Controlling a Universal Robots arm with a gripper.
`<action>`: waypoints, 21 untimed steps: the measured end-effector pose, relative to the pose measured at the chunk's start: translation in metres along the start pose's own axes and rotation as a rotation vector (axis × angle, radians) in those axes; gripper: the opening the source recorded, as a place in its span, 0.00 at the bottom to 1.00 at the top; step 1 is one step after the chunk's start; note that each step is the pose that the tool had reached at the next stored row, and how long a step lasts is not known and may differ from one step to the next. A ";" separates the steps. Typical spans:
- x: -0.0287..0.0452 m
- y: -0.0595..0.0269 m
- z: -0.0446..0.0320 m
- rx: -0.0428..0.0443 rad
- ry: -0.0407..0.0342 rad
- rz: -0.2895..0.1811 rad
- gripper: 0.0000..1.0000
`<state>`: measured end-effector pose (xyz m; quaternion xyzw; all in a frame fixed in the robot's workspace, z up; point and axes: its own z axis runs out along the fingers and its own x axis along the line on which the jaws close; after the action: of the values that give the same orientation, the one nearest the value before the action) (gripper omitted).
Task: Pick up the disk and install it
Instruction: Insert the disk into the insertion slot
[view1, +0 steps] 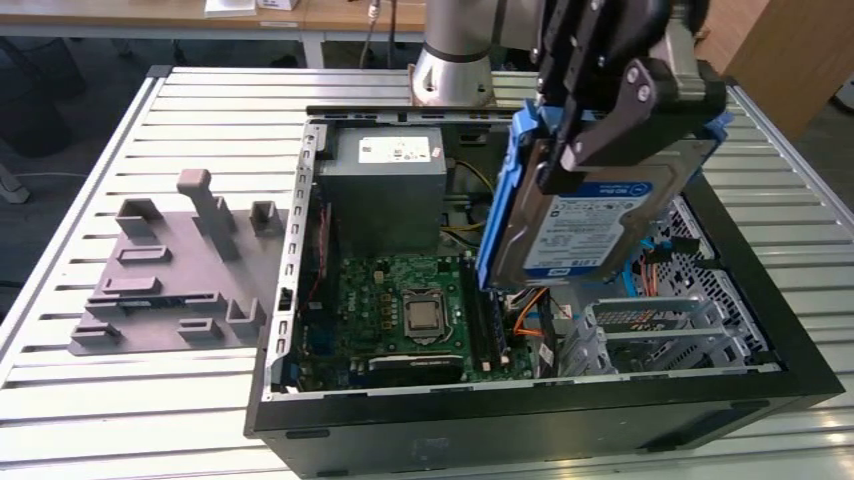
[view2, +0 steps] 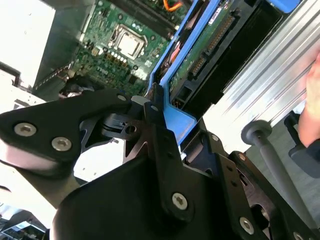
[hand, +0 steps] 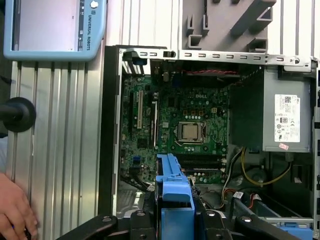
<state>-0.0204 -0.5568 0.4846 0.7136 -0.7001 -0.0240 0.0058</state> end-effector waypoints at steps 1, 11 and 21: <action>0.0008 -0.0039 0.0003 0.0000 0.0002 0.000 0.36; 0.0167 -0.0239 0.0101 0.0000 0.0000 0.000 0.36; 0.0192 -0.0410 0.0163 0.0063 0.0002 0.000 0.36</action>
<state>0.0202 -0.5748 0.4662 0.7137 -0.7001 -0.0217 0.0036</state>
